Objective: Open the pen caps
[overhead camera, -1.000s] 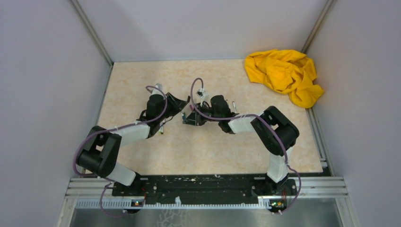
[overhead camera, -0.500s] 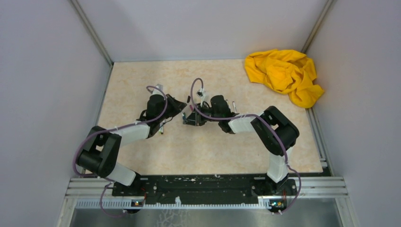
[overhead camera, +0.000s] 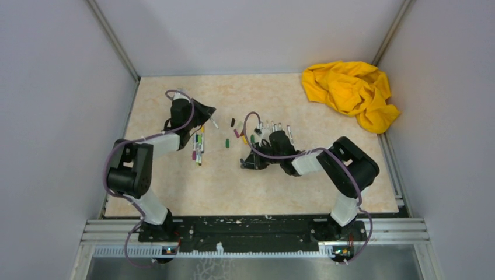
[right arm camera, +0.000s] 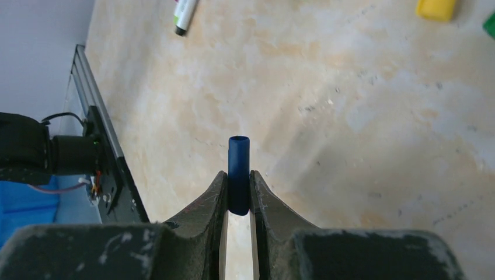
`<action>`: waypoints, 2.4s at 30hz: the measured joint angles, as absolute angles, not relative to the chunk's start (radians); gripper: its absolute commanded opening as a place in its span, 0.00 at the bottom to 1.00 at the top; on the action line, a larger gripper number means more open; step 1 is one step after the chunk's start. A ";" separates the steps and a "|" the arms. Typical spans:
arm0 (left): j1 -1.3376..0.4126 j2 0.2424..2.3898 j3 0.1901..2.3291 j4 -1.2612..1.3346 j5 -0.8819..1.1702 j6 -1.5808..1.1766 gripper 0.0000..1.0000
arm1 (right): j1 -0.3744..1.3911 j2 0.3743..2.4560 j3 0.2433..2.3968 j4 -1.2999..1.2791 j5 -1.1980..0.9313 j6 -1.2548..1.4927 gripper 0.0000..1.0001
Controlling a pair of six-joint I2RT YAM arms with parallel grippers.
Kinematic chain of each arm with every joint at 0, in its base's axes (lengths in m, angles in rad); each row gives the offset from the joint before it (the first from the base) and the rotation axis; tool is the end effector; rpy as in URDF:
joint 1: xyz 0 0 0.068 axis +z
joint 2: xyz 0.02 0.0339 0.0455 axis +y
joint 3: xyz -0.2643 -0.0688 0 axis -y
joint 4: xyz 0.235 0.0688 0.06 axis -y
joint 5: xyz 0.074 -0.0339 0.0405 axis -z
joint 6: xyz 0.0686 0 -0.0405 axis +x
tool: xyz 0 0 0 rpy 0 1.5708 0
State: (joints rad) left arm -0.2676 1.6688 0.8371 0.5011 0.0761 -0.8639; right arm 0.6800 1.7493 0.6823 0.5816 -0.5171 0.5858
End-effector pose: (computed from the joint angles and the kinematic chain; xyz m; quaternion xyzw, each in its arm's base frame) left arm 0.3682 -0.1064 0.1970 -0.2178 0.7838 -0.3374 0.4736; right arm 0.2517 0.2471 0.1344 -0.1709 0.8207 0.4719 0.2731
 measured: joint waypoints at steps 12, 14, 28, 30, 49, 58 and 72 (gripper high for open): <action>-0.284 1.789 1.010 0.350 0.116 -0.770 0.06 | 0.667 1.710 0.785 0.346 -0.304 0.492 0.00; -0.310 1.818 1.063 0.271 0.083 -0.732 0.08 | 0.665 1.706 0.834 0.286 -0.231 0.468 0.00; -0.417 1.892 1.188 0.002 -0.134 -0.590 0.01 | 0.658 1.891 1.149 0.041 0.025 0.359 0.04; -0.424 1.888 1.188 -0.004 -0.150 -0.585 0.01 | 0.658 1.929 1.175 0.024 0.031 0.352 0.09; -0.465 1.850 1.199 -0.014 -0.194 -0.578 0.00 | 0.658 1.949 1.199 0.013 0.032 0.336 0.28; -0.508 1.831 1.233 -0.007 -0.146 -0.564 0.00 | 0.647 1.713 1.093 0.065 0.125 0.346 0.31; -0.656 2.077 1.521 0.014 -0.010 -0.586 0.00 | 0.546 1.504 0.960 0.029 0.319 0.401 0.31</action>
